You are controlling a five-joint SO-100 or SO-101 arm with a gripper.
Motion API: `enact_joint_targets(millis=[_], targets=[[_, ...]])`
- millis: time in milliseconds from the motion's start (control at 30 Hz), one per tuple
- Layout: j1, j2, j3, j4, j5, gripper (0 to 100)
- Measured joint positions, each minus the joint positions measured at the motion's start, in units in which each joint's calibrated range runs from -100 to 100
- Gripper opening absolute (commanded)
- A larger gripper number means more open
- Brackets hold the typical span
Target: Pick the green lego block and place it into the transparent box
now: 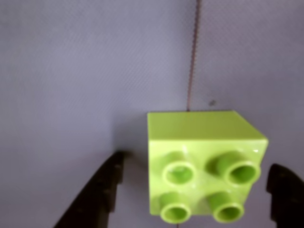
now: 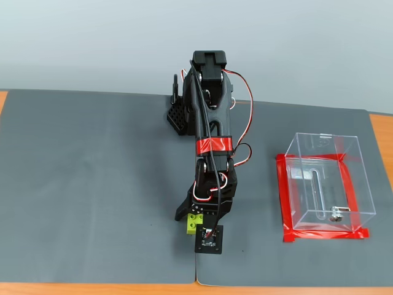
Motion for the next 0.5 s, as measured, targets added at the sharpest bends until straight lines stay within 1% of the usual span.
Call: enact_joint_targets(millis=[133, 200, 267, 500], targets=[[0.00, 0.00, 0.00, 0.00, 0.00, 18], [0.29, 0.00, 0.00, 0.00, 0.00, 14], [0.59, 0.00, 0.00, 0.00, -0.44, 13], [0.59, 0.00, 0.00, 0.00, 0.15, 13]])
